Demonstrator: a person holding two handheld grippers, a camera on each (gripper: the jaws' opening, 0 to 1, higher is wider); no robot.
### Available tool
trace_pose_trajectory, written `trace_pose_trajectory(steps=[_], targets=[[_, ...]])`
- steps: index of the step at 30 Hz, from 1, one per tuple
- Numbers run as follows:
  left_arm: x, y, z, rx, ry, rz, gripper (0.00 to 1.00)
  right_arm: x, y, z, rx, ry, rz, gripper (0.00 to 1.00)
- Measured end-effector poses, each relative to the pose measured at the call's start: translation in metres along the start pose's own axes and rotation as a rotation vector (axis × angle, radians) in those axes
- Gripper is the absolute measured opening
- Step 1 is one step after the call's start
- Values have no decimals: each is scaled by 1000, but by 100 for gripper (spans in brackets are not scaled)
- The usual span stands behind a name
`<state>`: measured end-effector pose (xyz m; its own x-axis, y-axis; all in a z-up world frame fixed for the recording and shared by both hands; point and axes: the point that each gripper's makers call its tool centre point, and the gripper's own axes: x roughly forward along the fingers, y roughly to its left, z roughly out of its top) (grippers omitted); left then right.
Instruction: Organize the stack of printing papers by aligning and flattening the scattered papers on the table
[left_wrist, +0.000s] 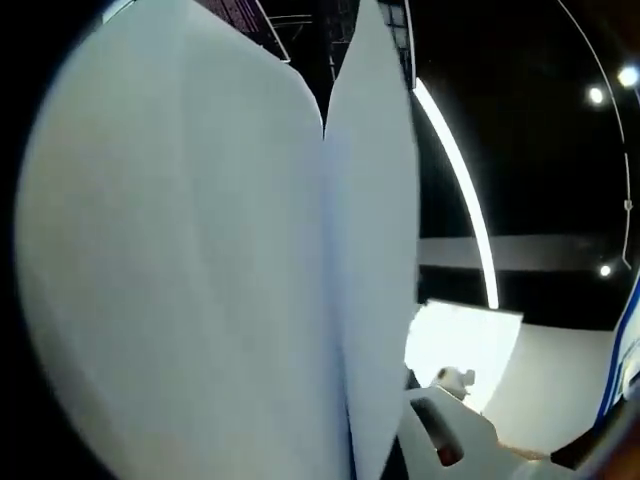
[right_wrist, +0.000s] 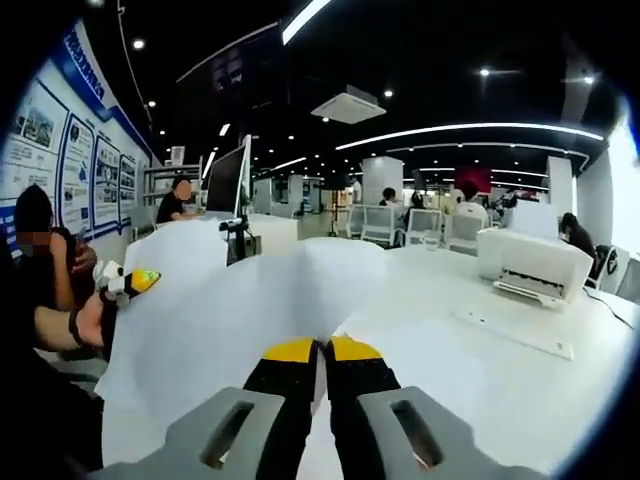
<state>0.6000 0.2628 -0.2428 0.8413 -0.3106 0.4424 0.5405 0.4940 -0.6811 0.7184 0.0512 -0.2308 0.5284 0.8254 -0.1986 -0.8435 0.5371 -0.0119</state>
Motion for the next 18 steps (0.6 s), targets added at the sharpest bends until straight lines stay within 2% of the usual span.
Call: trace_pose_trajectory(steps=[3, 11, 18], targets=[[0, 0, 0, -3, -2, -1, 7, 6, 13, 4, -4, -10, 32, 0], [0, 2, 1, -4, -1, -4, 8, 19, 28, 2, -42, 3, 63, 1], [1, 3, 2, -7, 0, -10, 8, 26, 35, 1, -41, 10, 77, 1]])
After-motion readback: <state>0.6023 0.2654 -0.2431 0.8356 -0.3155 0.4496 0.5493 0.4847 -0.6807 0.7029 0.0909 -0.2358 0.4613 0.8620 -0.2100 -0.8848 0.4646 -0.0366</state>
